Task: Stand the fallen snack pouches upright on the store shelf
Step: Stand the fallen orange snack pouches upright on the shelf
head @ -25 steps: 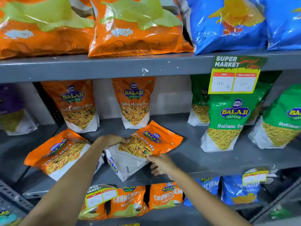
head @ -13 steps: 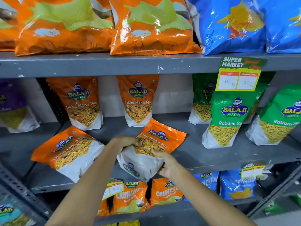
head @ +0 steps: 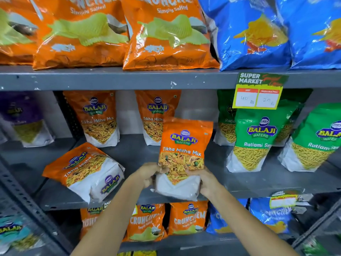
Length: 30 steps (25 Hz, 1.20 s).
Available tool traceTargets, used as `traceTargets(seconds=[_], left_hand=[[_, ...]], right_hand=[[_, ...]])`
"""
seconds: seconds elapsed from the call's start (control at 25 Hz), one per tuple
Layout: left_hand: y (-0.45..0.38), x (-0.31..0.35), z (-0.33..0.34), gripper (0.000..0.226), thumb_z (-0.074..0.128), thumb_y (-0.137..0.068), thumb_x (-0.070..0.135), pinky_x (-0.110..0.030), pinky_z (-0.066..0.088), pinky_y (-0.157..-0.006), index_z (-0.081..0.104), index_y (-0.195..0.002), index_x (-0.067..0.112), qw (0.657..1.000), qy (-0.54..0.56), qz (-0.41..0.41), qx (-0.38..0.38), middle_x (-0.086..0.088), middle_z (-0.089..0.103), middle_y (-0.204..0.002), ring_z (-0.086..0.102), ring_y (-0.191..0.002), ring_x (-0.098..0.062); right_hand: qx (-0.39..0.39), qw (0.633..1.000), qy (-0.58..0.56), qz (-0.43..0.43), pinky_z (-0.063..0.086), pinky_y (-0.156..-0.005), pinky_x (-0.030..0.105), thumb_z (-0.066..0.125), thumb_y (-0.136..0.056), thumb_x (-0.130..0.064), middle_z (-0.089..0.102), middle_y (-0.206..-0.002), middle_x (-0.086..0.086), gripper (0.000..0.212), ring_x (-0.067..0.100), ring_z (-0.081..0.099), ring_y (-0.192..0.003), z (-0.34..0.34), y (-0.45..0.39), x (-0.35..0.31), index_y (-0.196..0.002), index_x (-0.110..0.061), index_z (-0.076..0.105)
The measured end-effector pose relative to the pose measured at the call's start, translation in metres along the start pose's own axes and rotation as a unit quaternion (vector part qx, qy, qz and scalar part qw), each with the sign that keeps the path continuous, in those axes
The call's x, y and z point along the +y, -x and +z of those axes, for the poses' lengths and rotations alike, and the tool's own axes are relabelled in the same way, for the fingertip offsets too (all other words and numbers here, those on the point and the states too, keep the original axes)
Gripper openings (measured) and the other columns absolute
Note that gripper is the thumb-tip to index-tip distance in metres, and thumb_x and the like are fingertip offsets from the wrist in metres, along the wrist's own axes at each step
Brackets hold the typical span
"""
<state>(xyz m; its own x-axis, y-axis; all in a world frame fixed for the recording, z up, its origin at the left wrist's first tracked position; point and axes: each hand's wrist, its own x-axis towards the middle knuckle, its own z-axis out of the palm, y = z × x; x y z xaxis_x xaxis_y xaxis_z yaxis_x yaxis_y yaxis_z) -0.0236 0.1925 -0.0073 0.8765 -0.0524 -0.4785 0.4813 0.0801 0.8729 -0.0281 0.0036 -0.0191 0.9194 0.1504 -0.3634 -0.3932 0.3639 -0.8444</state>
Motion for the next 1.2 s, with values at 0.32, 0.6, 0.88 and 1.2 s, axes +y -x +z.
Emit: traceTargets(seconds=[0.32,0.6,0.88,1.2], left_hand=[[0.006,0.005,0.003,0.025,0.067,-0.073,-0.007,-0.042,0.042,-0.080,0.066,-0.086,0.015,0.986,0.039,0.159,0.038,-0.002,0.072,-0.086,0.064,-0.083,-0.027],[0.002,-0.005,-0.008,0.039,0.064,-0.073,-0.011,-0.044,0.054,-0.081,0.061,-0.108,0.005,0.975,0.049,0.189,0.110,-0.013,0.066,-0.106,0.060,-0.101,-0.028],[-0.024,-0.004,-0.035,0.045,0.056,-0.075,-0.020,-0.040,0.049,-0.087,0.056,-0.114,0.001,0.961,0.055,0.214,0.165,-0.013,0.061,-0.111,0.055,-0.104,-0.024],[-0.030,-0.021,-0.032,0.050,0.057,-0.073,-0.019,-0.017,0.047,-0.063,0.049,-0.112,0.011,0.957,0.046,0.215,0.191,-0.003,0.059,-0.104,0.055,-0.096,-0.013]], right_hand=[[-0.069,0.994,0.035,-0.082,0.053,-0.079,0.041,0.069,-0.066,0.009,0.068,-0.100,0.013,0.039,0.028,0.065,-0.089,0.000,-0.008,-0.036,-0.101,-0.005,0.061],[-0.048,0.991,0.101,-0.069,0.052,-0.077,0.038,0.071,-0.065,0.013,0.065,-0.107,0.019,0.041,0.029,0.063,-0.093,0.021,-0.025,-0.026,-0.101,-0.001,0.059],[0.005,0.977,0.204,-0.059,0.047,-0.075,0.033,0.075,-0.063,0.010,0.067,-0.095,0.011,0.033,0.025,0.061,-0.089,0.060,-0.068,-0.024,-0.079,-0.013,0.058],[0.001,0.984,0.163,-0.077,0.045,-0.067,0.025,0.072,-0.067,0.005,0.068,-0.095,0.004,0.043,0.017,0.062,-0.089,0.038,-0.069,-0.003,-0.103,-0.010,0.055]])
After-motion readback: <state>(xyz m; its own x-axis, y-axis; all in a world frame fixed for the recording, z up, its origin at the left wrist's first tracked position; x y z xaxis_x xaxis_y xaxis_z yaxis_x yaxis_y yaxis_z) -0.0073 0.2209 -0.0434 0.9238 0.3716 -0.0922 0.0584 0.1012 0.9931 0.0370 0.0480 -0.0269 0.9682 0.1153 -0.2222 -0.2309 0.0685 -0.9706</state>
